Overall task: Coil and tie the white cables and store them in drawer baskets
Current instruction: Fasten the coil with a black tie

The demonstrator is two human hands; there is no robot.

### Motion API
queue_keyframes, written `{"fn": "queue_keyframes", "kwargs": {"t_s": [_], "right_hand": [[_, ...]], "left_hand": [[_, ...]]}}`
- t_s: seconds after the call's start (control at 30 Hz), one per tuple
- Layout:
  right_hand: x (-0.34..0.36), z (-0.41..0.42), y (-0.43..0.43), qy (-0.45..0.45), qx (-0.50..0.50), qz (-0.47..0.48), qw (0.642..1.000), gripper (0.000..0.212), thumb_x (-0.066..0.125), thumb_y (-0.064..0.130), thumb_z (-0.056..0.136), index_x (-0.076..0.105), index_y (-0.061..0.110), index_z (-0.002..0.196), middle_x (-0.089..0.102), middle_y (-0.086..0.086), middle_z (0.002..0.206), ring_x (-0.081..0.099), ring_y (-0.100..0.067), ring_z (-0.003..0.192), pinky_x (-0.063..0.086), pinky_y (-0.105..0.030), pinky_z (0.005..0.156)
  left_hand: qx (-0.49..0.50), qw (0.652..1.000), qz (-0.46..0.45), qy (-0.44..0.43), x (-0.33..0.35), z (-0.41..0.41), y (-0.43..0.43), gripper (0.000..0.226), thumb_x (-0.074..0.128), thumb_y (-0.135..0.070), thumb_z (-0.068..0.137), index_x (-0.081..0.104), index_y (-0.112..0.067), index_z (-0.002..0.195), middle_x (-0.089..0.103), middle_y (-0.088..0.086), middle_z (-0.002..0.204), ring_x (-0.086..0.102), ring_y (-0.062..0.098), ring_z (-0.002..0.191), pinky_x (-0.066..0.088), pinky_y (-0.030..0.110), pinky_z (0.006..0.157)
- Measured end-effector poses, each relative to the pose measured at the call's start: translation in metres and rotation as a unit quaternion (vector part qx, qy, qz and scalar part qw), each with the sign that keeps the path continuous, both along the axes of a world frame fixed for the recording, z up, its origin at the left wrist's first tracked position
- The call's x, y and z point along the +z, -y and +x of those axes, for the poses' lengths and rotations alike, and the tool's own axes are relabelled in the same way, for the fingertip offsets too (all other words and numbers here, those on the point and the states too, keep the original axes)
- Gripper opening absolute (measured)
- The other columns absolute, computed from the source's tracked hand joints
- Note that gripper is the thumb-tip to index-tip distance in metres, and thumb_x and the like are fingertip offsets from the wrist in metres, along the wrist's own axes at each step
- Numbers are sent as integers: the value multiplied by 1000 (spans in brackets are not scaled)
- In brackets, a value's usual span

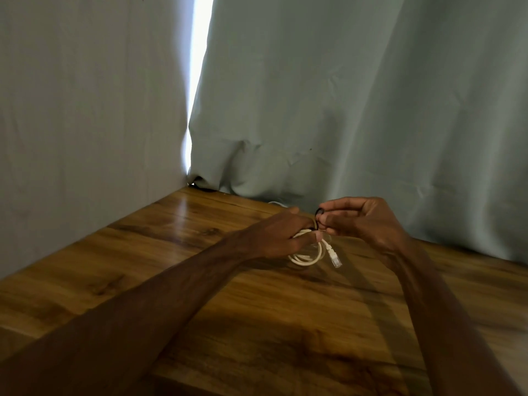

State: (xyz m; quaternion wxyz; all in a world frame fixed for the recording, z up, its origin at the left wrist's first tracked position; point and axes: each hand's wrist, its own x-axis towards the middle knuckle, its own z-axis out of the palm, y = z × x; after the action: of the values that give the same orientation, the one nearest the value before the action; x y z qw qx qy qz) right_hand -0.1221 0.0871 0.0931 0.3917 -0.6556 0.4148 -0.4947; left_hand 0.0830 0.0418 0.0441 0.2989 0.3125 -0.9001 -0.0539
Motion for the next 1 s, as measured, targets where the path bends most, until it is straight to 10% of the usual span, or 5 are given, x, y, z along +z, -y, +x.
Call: {"fn": "queue_keyframes", "kwargs": {"t_s": [0.8,1.0], "right_hand": [[-3,-4,8,-115,22,-114,987,21,80,-2,79,78,-3,100,79,-17,91,76,-37,86,65,-36,78],[-3,-1,9,-110,24,-146,983,21,78,-5,80,76,-4,101,79,-17,89,77,-35,84,64,-33,73]], "left_hand": [[-25,1000,-4,-10,7,-1,-13,29,51,-32,107,72,-11,106,63,15,78,62,36,82,41,35,67],[-2,1000,6,7,7,1,-13,37,47,-40,107,72,-13,106,63,7,79,60,23,86,45,41,74]]}}
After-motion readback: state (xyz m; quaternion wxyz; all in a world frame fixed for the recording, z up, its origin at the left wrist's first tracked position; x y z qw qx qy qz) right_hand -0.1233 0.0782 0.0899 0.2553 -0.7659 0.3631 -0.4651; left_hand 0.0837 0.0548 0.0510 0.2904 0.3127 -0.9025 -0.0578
